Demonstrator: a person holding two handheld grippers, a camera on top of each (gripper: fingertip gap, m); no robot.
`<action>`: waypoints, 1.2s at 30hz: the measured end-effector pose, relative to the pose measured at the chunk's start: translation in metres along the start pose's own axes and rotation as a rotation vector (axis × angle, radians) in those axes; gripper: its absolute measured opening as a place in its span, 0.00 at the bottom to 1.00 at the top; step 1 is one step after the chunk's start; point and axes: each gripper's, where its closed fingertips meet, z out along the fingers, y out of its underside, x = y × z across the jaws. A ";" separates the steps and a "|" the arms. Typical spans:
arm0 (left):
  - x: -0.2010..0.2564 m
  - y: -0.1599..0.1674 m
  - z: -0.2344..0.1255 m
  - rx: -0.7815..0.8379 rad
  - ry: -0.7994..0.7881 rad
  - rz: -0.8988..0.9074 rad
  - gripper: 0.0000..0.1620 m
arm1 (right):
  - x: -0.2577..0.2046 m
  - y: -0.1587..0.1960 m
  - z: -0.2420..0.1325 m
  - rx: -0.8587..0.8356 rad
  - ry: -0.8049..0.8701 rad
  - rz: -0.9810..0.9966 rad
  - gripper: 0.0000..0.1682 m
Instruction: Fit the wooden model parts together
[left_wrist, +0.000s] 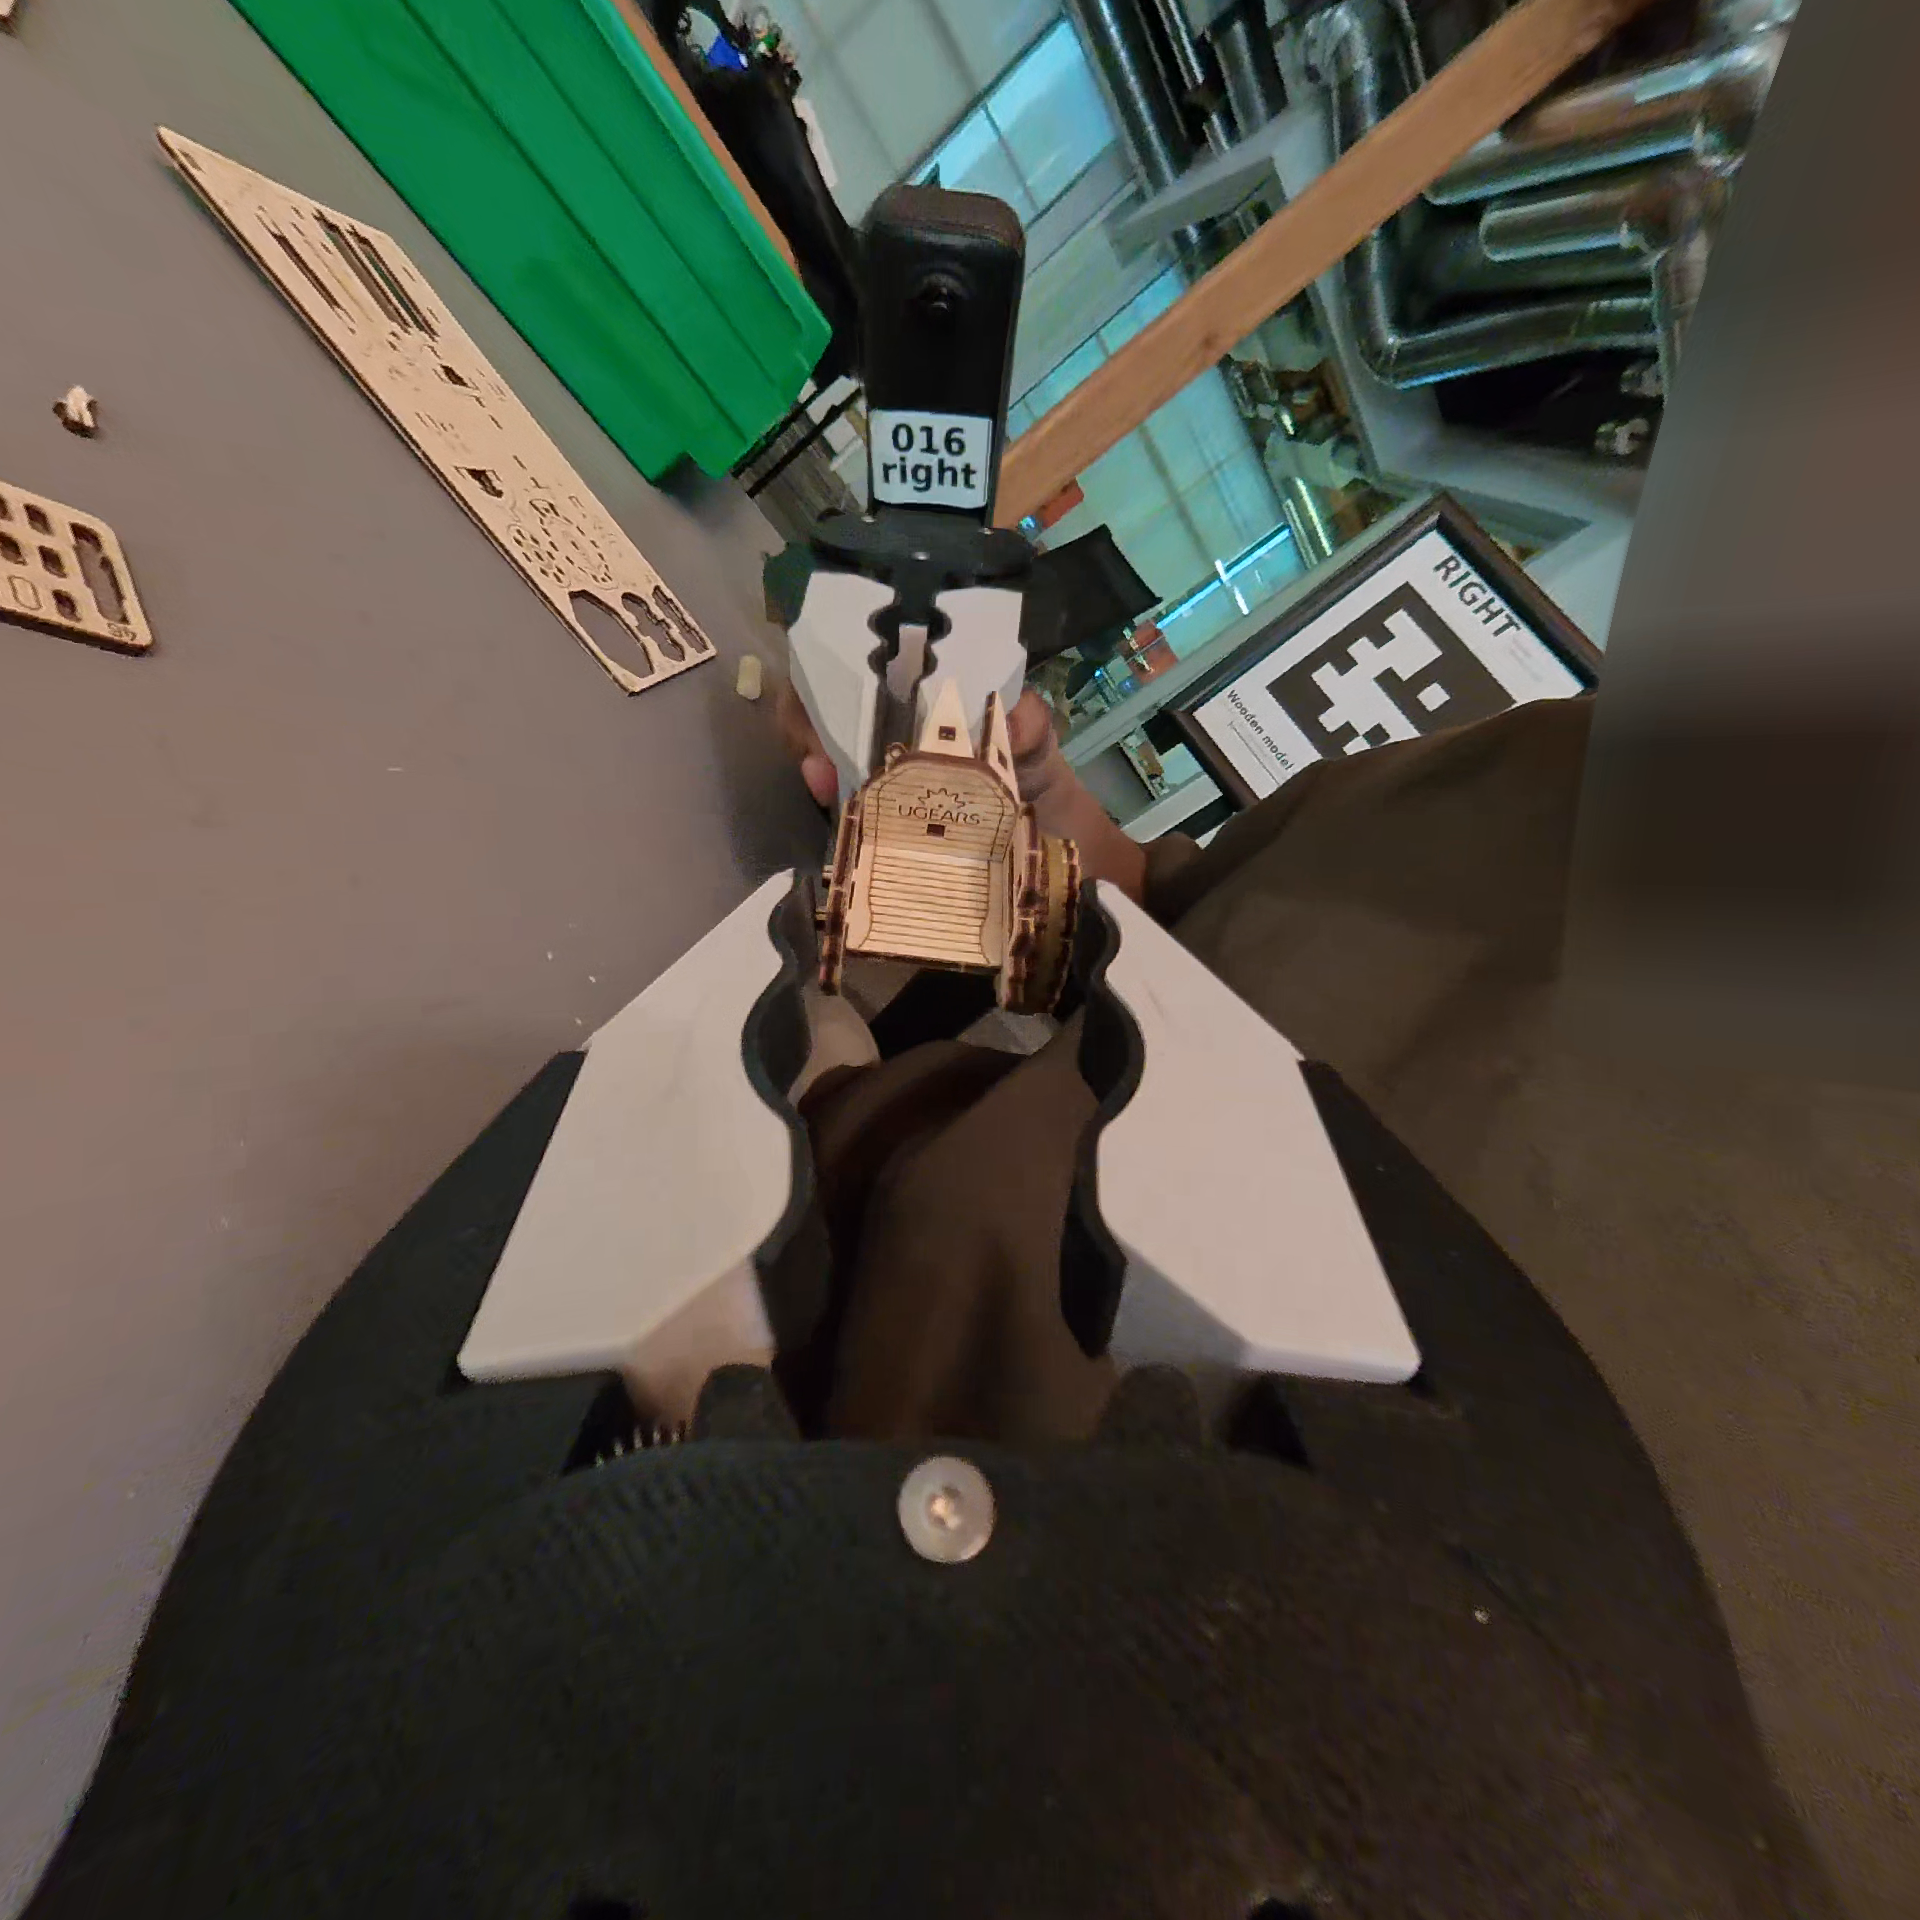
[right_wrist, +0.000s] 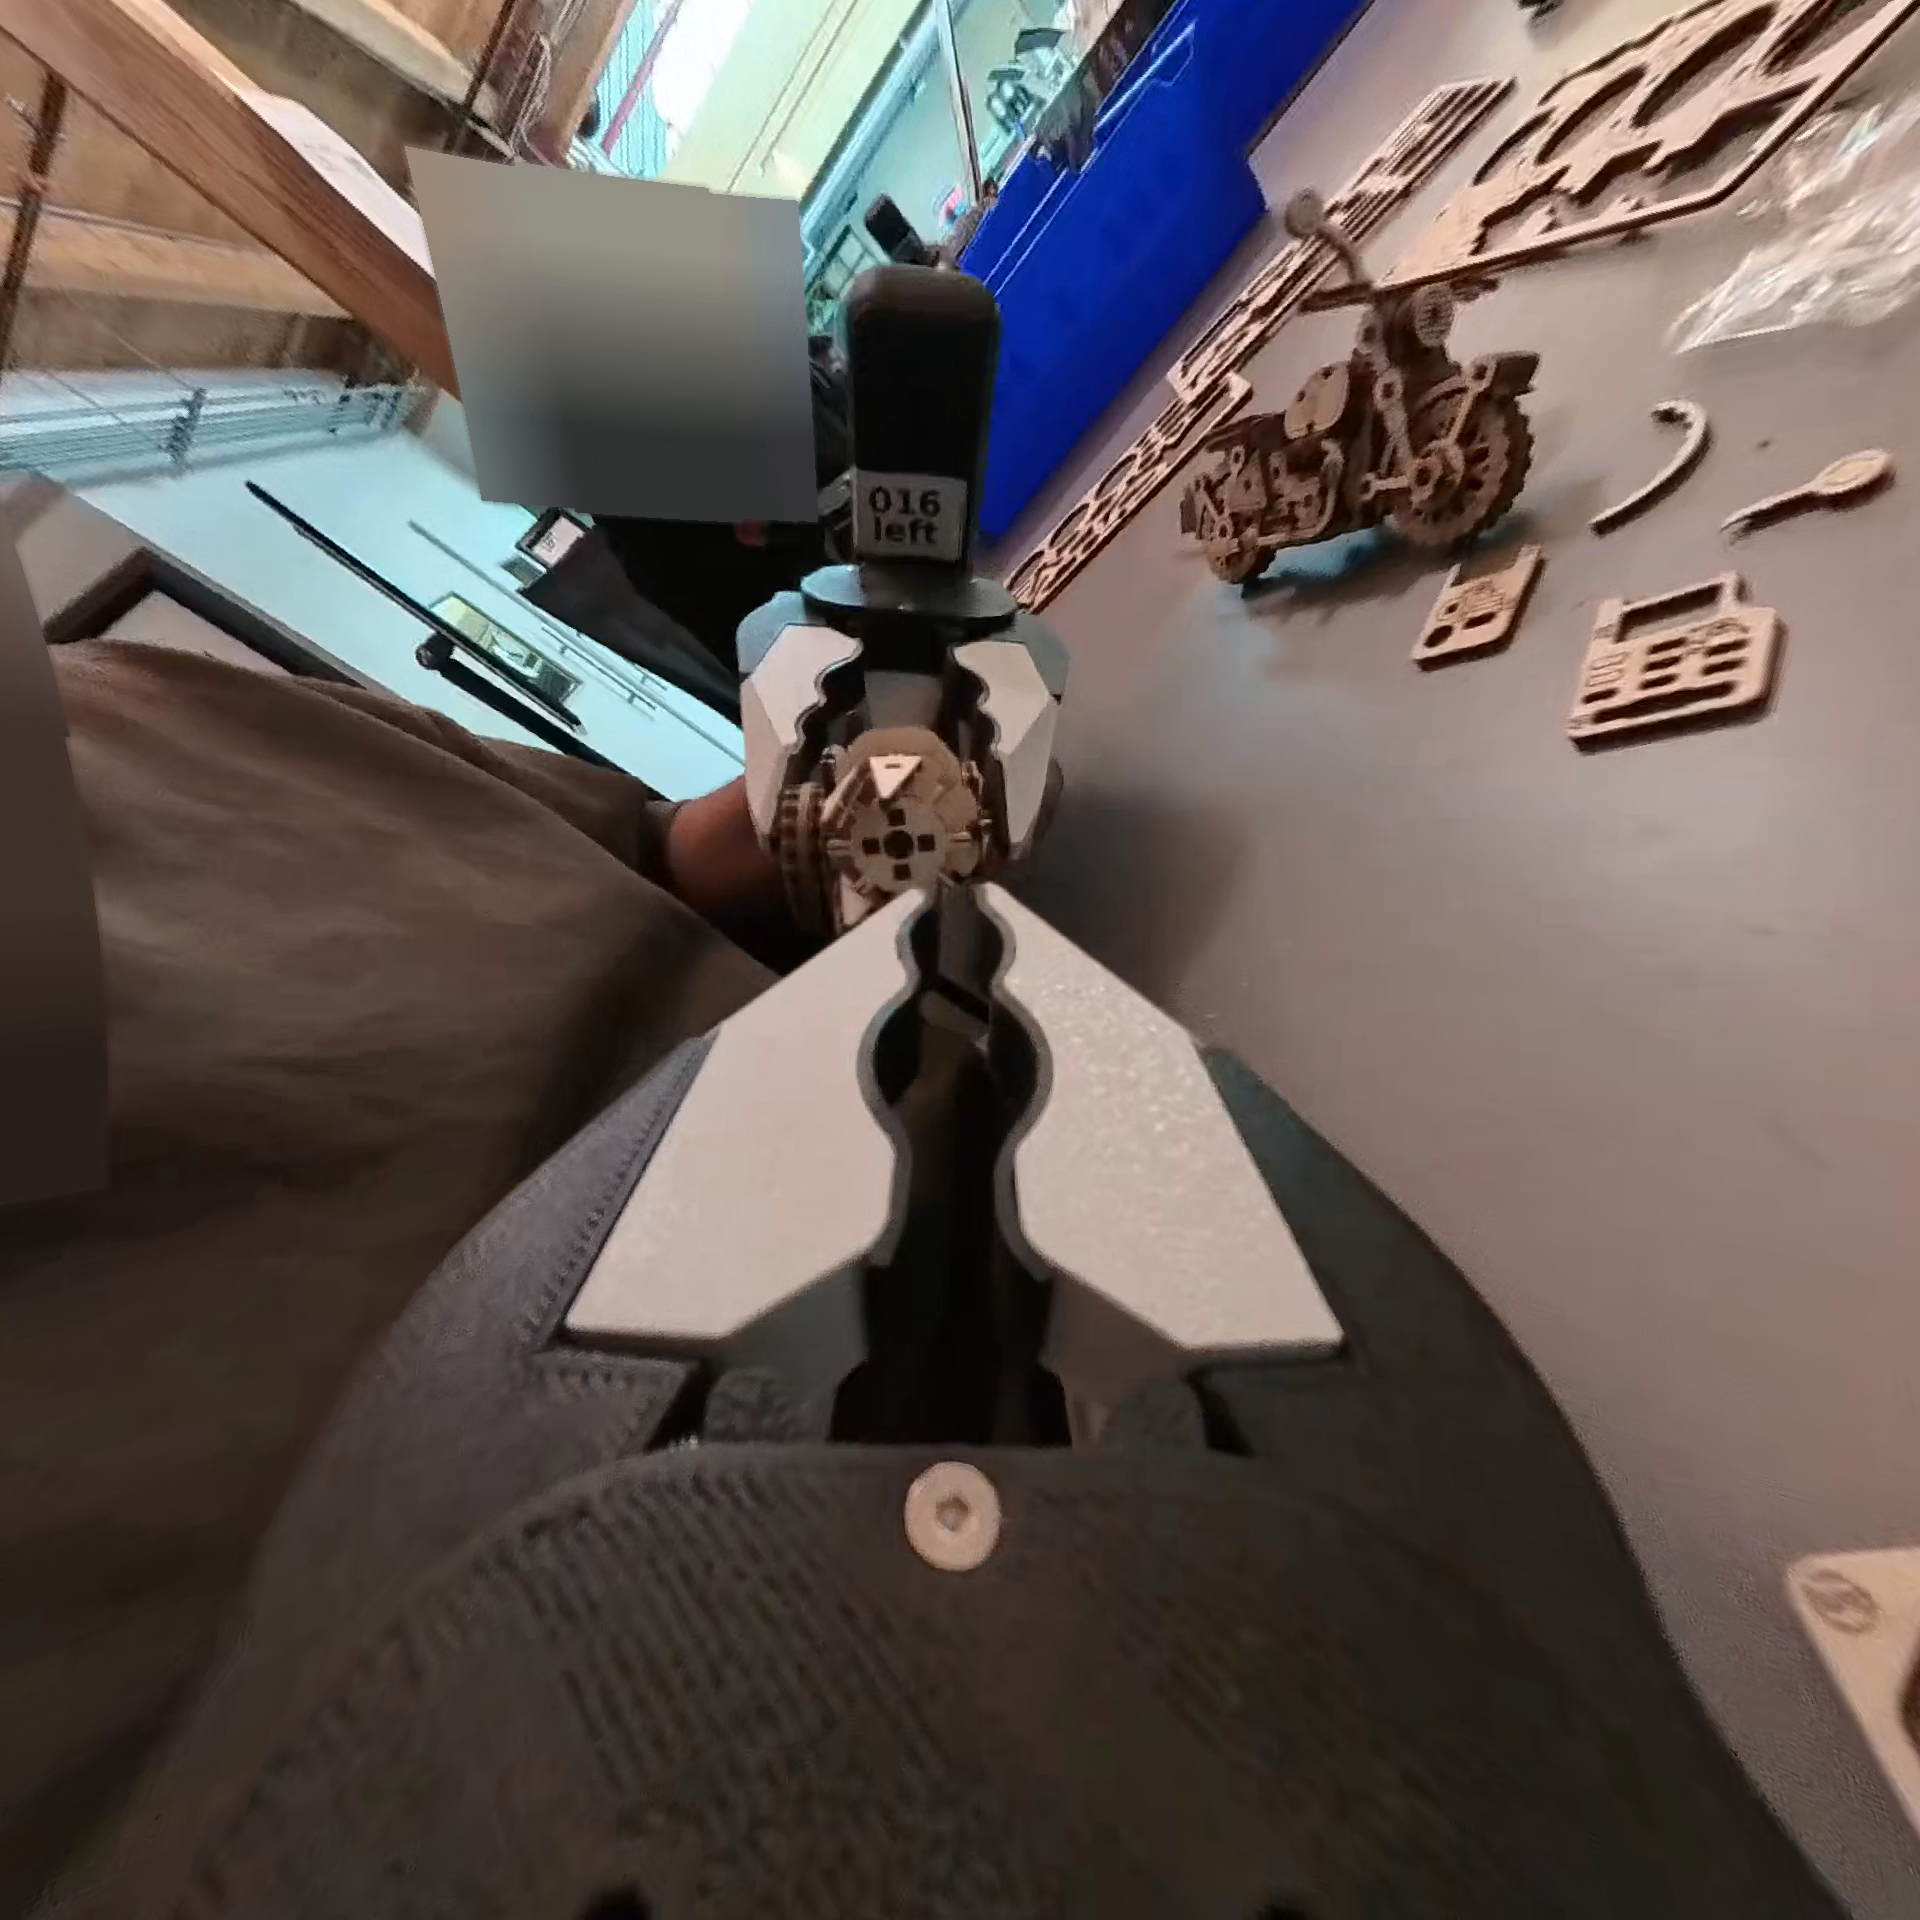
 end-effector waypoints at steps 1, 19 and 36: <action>0.000 0.001 0.000 -0.004 0.001 -0.003 0.29 | -0.003 0.000 0.001 0.000 -0.013 0.002 0.00; -0.008 0.015 0.008 -0.070 -0.061 0.018 0.29 | -0.006 0.009 0.006 -0.025 -0.074 0.089 0.00; 0.009 0.002 0.006 0.017 0.100 -0.126 0.29 | -0.013 -0.009 -0.006 0.041 -0.100 0.028 0.00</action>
